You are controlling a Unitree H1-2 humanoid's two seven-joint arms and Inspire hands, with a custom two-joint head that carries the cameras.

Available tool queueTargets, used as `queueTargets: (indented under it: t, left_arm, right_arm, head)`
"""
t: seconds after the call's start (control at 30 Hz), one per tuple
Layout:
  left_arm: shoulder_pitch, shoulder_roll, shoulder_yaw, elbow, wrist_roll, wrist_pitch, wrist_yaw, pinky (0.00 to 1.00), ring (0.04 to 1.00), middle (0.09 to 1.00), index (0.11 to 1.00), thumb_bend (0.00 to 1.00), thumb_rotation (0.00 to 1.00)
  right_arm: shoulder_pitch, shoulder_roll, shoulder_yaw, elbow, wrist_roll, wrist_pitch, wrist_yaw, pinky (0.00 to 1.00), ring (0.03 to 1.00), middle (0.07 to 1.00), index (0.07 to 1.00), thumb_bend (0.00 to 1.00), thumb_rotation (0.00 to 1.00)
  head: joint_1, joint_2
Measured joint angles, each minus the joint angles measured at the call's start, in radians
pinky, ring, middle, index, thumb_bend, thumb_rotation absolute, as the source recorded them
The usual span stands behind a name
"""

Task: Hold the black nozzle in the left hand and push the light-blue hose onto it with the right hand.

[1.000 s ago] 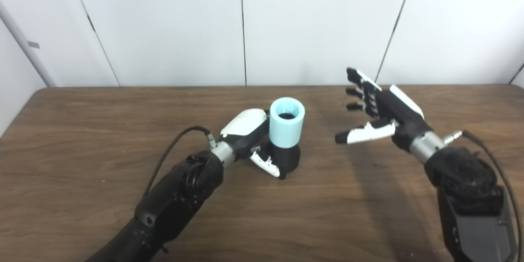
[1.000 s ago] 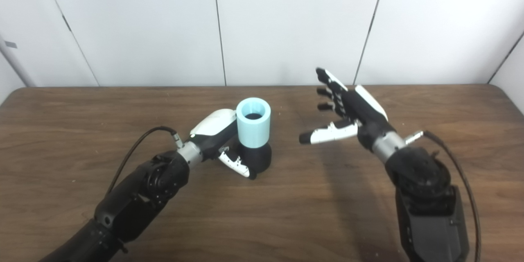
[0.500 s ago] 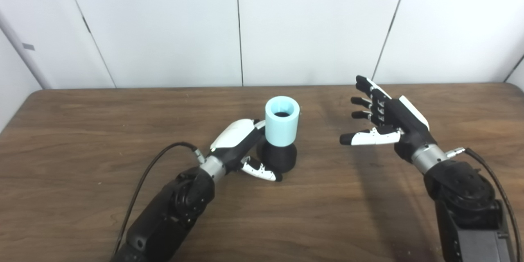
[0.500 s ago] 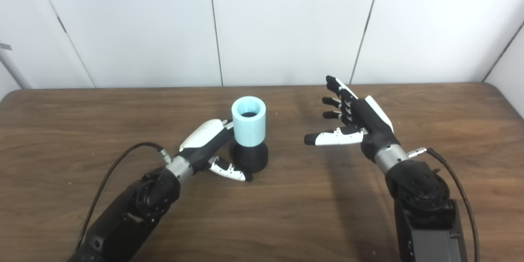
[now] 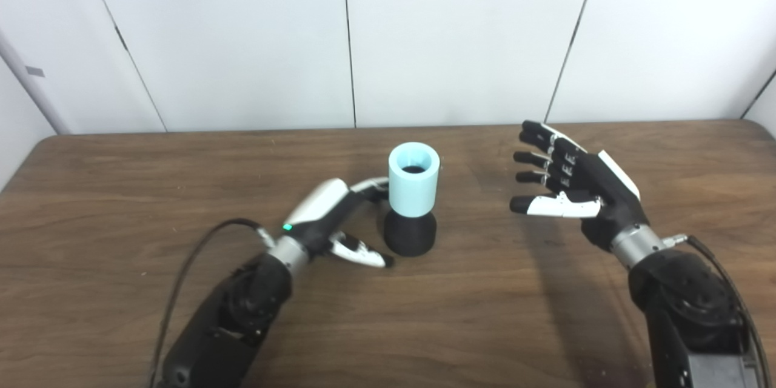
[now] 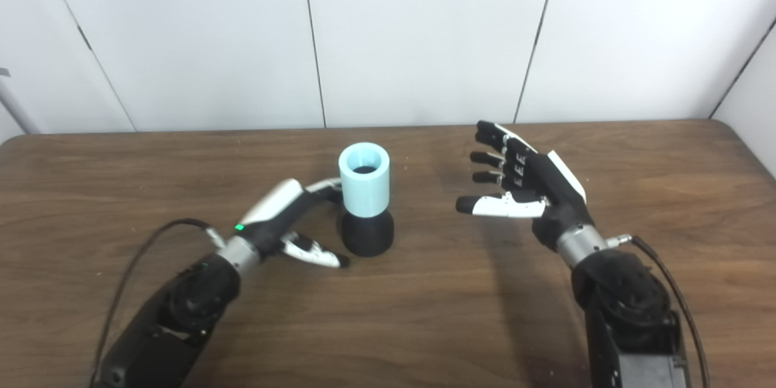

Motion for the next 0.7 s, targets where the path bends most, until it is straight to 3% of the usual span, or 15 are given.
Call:
queueTargets:
  t: [0.23,0.3,0.47,0.6,0.7]
  left_arm:
    - [0.072,-0.035,0.171,-0.077,-0.082,0.129,0.052,0.65,0.715,0.720,0.743,0.69,0.00]
    - [0.090,-0.061,0.221,-0.091,-0.130,0.148,0.068,0.62,0.708,0.727,0.726,0.67,0.00]
    - [0.101,-0.064,0.323,-0.103,-0.318,0.171,0.036,0.59,0.680,0.708,0.707,0.64,0.00]
    - [0.128,-0.075,0.363,-0.131,-0.404,0.188,0.038,0.56,0.644,0.669,0.688,0.64,0.00]
    - [0.145,-0.091,0.368,-0.131,-0.459,0.167,0.037,0.53,0.618,0.647,0.672,0.63,0.00]
  right_arm:
    - [0.034,0.066,-0.020,0.007,0.040,-0.015,-0.079,0.61,0.737,0.827,0.827,0.79,0.05]
    - [0.036,0.085,-0.021,0.017,0.039,-0.054,-0.102,0.62,0.727,0.822,0.823,0.79,0.04]
    - [0.039,0.090,-0.008,0.071,0.014,-0.178,-0.136,0.64,0.715,0.818,0.813,0.79,0.06]
    - [0.060,0.094,-0.001,0.090,0.004,-0.220,-0.157,0.63,0.723,0.824,0.811,0.80,0.07]
    - [0.073,0.082,0.019,0.114,-0.023,-0.233,-0.162,0.64,0.729,0.826,0.812,0.80,0.09]
  head:
    - [0.018,-0.003]
    - [0.029,-0.006]
    - [0.006,0.002]
    - [0.006,0.002]
    - [-0.011,-0.006]
